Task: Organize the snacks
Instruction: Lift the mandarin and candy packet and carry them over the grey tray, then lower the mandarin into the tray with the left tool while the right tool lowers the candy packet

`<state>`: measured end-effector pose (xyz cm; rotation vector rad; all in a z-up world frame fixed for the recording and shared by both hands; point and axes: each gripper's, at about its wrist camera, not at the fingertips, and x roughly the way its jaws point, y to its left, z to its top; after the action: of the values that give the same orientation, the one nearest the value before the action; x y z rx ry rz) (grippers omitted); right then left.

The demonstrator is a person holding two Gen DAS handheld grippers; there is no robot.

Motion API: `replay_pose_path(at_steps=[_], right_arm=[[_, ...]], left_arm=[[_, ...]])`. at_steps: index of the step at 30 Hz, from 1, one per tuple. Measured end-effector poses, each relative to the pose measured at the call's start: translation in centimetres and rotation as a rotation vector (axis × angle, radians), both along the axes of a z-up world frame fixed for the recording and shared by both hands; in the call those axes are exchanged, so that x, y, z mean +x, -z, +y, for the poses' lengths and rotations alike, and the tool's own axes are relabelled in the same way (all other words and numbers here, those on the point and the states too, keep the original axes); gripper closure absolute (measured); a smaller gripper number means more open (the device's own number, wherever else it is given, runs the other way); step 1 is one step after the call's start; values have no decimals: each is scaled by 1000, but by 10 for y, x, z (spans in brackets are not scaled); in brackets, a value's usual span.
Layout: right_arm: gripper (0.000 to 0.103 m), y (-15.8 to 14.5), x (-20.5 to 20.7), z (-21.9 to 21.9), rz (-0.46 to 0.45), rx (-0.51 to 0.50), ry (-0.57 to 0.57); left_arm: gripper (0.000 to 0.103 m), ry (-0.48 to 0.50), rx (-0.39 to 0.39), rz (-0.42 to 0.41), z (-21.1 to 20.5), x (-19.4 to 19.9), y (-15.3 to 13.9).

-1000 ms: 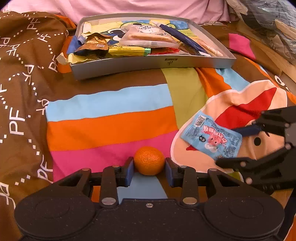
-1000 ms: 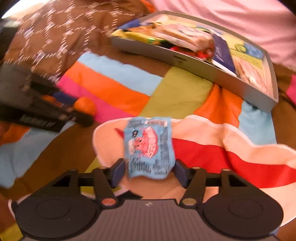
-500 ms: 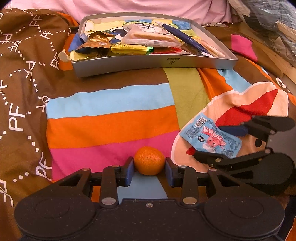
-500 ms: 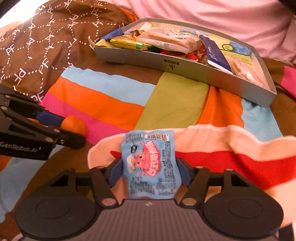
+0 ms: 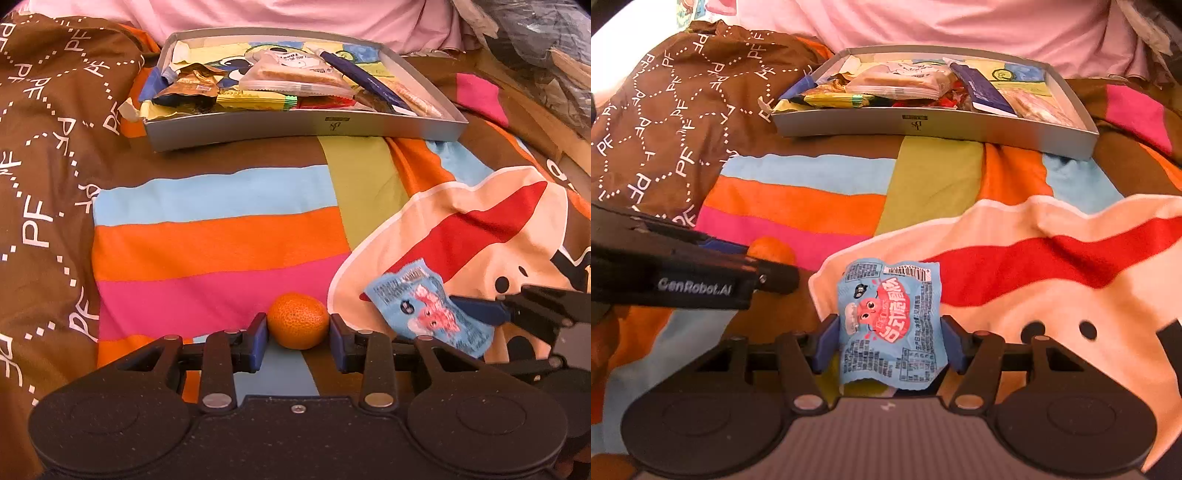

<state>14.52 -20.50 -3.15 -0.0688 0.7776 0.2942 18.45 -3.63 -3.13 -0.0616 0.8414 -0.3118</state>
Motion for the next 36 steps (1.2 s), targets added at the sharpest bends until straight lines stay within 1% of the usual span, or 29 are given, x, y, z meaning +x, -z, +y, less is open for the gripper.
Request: replay_pose_path(at_steps=[4, 9, 11, 13, 15, 21, 24, 27, 29, 34, 36], right_arm=[[41, -2, -11, 4, -2, 1, -5], [41, 1, -29, 13, -2, -13, -43], [41, -1, -34, 13, -9, 3, -53], [41, -5, -35, 9, -15, 41, -45], [41, -9, -34, 8, -34, 44, -37], [41, -20, -33, 11, -119, -21, -49], [41, -28, -31, 8, -160, -25, -43], [41, -40, -22, 3, -205, -21, -33], [41, -50, -14, -1, -241, -18, -30], [41, -77, 16, -9, -332, -8, -43], [41, -88, 35, -7, -366, -4, -64]], left_arm=[[66, -3, -5, -5, 0, -2, -2], [66, -4, -18, -15, 2, -6, -5], [66, -1, -20, -20, 3, -8, -7], [66, -2, -21, -26, 5, -9, -9], [66, -10, -27, -39, 7, -9, -13], [66, -35, -46, -71, 14, -5, -24], [66, -32, -37, -111, 18, 1, -36], [66, -46, -34, -152, 25, 10, -54], [66, -53, -16, -186, 28, 19, -67], [66, -93, -2, -271, 35, 49, -105], [66, -104, 18, -303, 35, 64, -119]])
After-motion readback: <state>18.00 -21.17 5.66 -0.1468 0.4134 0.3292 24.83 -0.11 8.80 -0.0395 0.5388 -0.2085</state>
